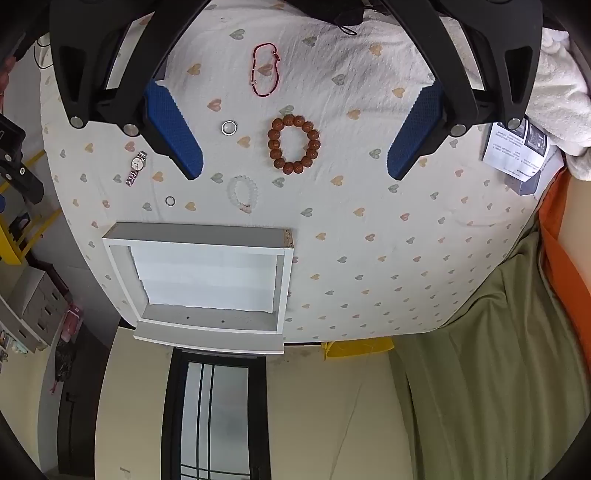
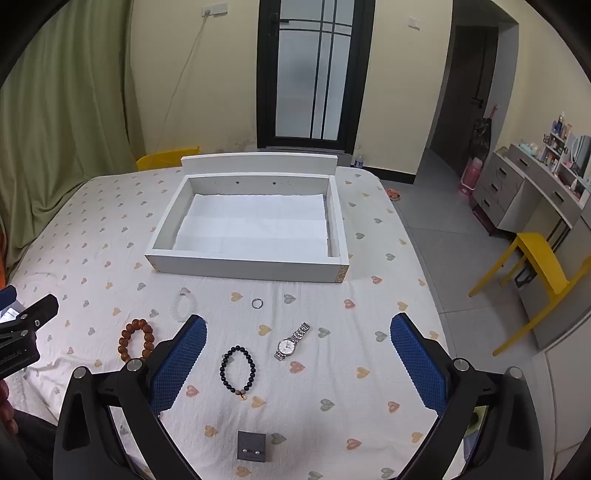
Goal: Organize jewelry
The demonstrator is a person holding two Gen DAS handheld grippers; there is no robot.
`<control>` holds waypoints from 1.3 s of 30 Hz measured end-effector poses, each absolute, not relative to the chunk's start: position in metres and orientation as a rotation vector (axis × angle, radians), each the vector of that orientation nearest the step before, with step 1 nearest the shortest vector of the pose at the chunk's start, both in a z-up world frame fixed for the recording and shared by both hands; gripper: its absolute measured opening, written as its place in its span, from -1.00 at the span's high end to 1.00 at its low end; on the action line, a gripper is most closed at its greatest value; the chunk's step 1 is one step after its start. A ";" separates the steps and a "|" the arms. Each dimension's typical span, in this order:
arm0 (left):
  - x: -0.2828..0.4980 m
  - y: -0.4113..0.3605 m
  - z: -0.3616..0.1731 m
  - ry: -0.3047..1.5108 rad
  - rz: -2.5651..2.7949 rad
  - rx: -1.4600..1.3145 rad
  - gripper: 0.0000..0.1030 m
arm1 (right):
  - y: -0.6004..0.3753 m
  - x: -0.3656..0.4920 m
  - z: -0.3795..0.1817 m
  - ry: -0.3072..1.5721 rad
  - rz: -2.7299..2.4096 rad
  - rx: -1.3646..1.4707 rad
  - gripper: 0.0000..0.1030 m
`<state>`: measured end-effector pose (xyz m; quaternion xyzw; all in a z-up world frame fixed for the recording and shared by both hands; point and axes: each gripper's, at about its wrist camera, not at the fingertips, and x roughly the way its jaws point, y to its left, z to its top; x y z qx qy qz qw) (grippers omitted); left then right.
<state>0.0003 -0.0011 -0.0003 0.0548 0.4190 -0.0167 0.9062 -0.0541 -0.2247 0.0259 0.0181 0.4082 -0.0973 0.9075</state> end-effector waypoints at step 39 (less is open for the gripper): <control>-0.001 0.004 -0.002 0.866 -0.020 0.105 -0.88 | -0.225 -0.053 0.022 0.846 -0.187 0.055 -0.92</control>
